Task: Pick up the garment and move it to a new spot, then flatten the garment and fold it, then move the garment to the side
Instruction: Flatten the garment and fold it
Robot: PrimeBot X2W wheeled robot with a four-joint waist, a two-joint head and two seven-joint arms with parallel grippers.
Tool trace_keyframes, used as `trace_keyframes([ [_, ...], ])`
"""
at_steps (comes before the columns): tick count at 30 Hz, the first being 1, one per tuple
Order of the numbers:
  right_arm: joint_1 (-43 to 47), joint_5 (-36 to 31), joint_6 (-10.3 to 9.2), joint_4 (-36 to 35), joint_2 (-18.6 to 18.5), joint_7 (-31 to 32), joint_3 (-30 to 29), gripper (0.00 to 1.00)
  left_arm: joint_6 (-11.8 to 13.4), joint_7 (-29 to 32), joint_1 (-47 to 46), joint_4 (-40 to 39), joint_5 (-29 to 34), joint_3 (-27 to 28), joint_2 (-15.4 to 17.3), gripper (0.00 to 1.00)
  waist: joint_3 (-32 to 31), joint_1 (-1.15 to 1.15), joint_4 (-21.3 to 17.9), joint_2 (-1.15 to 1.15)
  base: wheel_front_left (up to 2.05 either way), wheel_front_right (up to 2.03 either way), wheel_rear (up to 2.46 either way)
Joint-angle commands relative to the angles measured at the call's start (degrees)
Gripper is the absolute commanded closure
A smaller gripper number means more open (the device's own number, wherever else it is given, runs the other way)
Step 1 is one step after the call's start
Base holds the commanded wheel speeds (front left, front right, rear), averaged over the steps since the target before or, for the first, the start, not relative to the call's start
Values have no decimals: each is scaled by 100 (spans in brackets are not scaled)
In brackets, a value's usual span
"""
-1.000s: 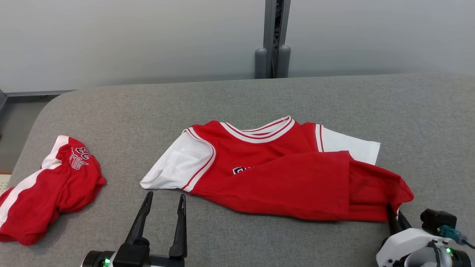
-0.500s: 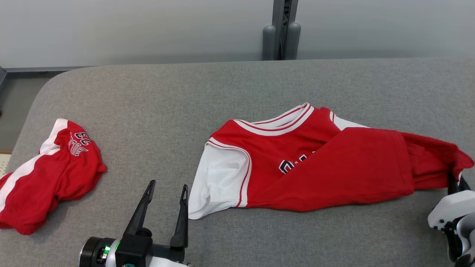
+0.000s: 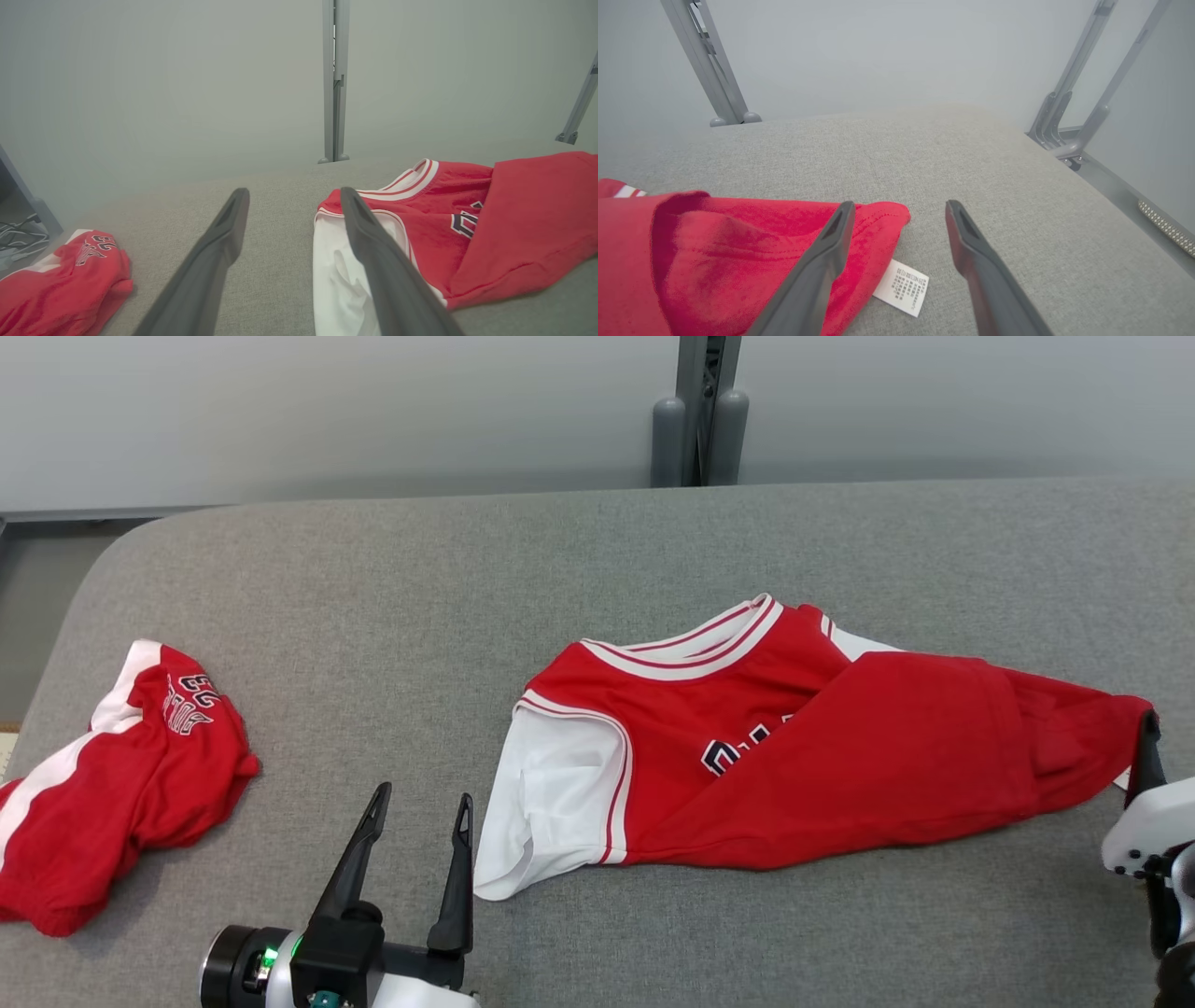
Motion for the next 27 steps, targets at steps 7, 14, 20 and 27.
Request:
trace_keyframes([
  [7, 753, -31, -1, -1348, 562, -4, 611, 0, 105, -8, 233, 46, -137, 5, 17, 0, -594, 0, -175, 0, 0, 0, 0],
  [14, 1612, 474, -1, -2488, 714, -4, 1652, 0, 139, -8, 397, 93, -189, 27, 17, 0, -829, 0, -267, 0, 0, 0, 0],
  [20, 2332, 774, -1, -3381, 749, -4, 2296, 0, 158, -8, 526, 191, -262, 70, 16, 0, -972, 0, -333, 0, 0, 0, 0],
  [27, 3068, 974, -1, -4544, 758, -5, 2850, 0, 226, -8, 613, 289, -367, 48, 16, 0, -1077, 0, -410, 0, 0, 0, 0],
])
